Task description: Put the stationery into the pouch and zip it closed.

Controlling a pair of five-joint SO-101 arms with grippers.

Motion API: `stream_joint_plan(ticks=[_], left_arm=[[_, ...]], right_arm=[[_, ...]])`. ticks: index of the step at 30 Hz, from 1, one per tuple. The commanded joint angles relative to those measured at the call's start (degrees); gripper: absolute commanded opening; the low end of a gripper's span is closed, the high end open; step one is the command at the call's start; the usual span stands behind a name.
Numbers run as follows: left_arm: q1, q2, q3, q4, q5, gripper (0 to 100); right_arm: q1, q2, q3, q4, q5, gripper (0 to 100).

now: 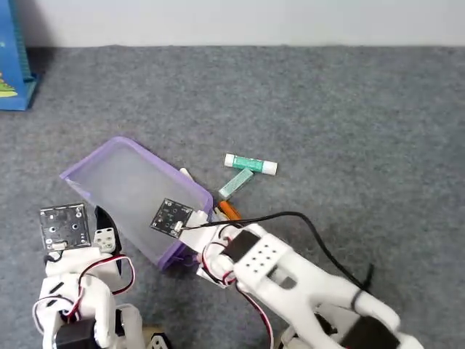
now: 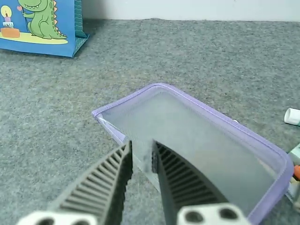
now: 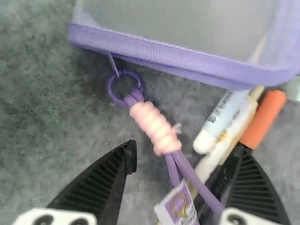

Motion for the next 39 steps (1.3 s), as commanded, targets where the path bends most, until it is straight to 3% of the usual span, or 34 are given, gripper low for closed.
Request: stream_joint_plan(ticks=[1, 8, 13, 19, 25, 32, 39], left_arm=[[-0.3, -0.6, -0.5, -0.1, -0.3, 8], [-0.3, -0.6, -0.5, -0.1, -0.2, 8], [-0.3, -0.6, -0.5, 0.0, -0.2, 8], [-0.3, -0.6, -0.5, 0.0, -0.2, 8], [-0.3, -0.6, -0.5, 0.1, -0.2, 8], [-0.3, -0.6, -0.5, 0.1, -0.2, 8], [-0.3, -0.6, -0.5, 0.1, -0.2, 8]], right_arm=[[-0.9, 2.9, -2.9, -4.4, -0.6, 31.4], [-1.1, 7.9, -2.9, -8.0, -0.3, 29.2], [-0.8, 8.0, -3.0, -8.0, -0.2, 11.9], [-0.7, -3.1, -2.9, -7.3, -0.6, 0.5], [0.5, -13.4, -2.5, -6.5, -0.6, 0.8], [0.6, -7.8, -2.6, -2.2, -0.7, 1.5], [0.9, 2.9, -4.3, -2.2, -6.3, 16.2]])
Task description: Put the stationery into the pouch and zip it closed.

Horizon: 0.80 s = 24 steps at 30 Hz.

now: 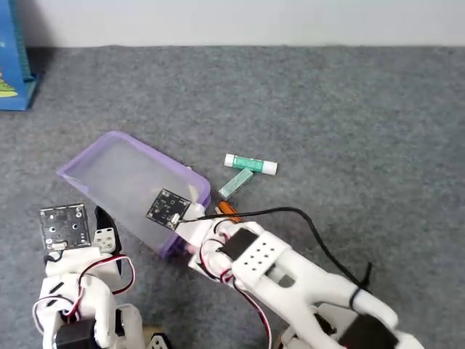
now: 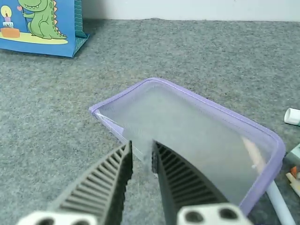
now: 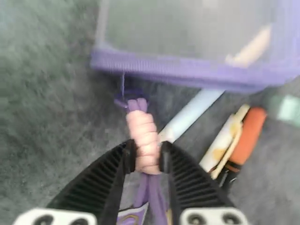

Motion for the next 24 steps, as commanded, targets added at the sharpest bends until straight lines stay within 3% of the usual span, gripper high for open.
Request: stream_joint_plan(ticks=[1, 13, 17, 24], left_arm=[[-0.3, -0.6, -0.5, 0.1, -0.2, 8], [-0.3, -0.6, -0.5, 0.1, -0.2, 8], [-0.3, -0.6, 0.1, -0.3, -0.2, 8], [-0.3, -0.6, 0.1, -0.2, -0.2, 8]], right_arm=[[1.2, 3.1, -3.2, 0.1, -1.9, 16.2], [1.4, 14.8, -8.2, 0.0, -2.1, 14.7], [1.3, 12.6, -8.2, 0.0, -1.7, 0.6], [1.4, 0.1, -7.7, 5.5, -1.7, 0.8]])
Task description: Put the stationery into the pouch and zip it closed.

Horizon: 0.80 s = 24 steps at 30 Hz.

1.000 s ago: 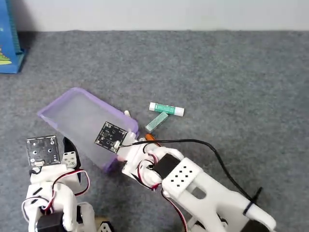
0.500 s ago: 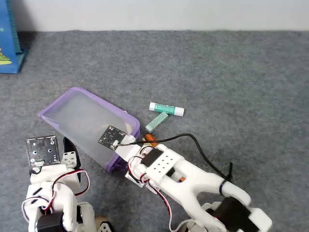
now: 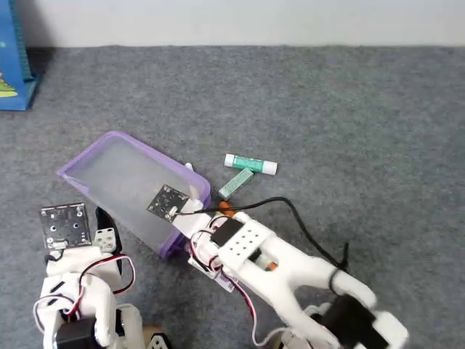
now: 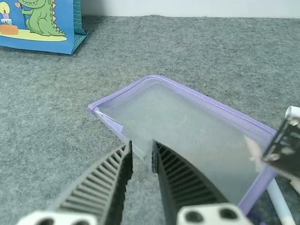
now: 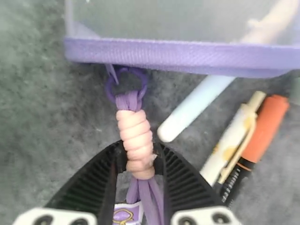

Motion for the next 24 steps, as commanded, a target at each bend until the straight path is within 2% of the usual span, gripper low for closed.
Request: stream_joint_plan(ticks=[1, 9, 13, 16, 20, 24], left_arm=[[-0.3, -0.6, -0.5, -0.2, -0.2, 8], [1.1, -0.6, -0.6, 1.5, -0.5, 10], [3.3, -0.6, -0.6, 2.1, -0.1, 23], [3.3, -0.6, -0.7, 2.9, 2.8, 30], [6.4, -0.6, -0.7, 2.9, 4.2, 30], [9.3, -0.6, -0.7, 2.5, 5.7, 30]], right_arm=[[0.6, -9.9, -1.8, 3.1, -0.2, 0.8], [3.7, -27.8, -1.8, 4.5, -0.6, 0.8], [3.6, -33.0, -1.9, 4.1, -0.7, 0.8], [3.6, -34.8, -1.8, 2.9, -0.9, 0.8], [3.4, -35.4, -2.0, 2.6, -3.6, 0.8], [0.3, -35.5, -2.2, 2.9, -3.5, 0.8]])
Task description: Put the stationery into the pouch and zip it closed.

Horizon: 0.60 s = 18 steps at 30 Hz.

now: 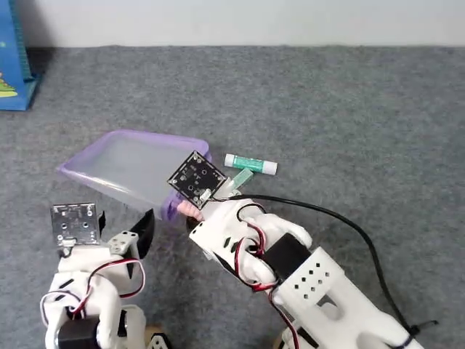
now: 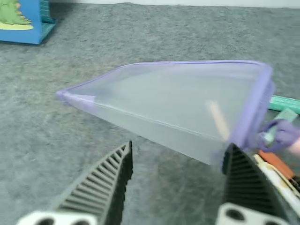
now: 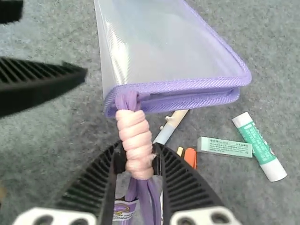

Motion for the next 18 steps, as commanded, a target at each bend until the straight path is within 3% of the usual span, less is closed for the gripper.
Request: stream_joint_plan(ticks=[1, 18], left_arm=[[2.1, -0.6, -0.7, -0.2, 2.1, 30], [2.4, -0.6, 0.4, -0.8, 1.9, 30]], right_arm=[[-2.6, -2.1, -2.3, -0.9, -0.8, 0.8], [-4.4, -11.1, -2.7, 1.4, -0.7, 0.8]])
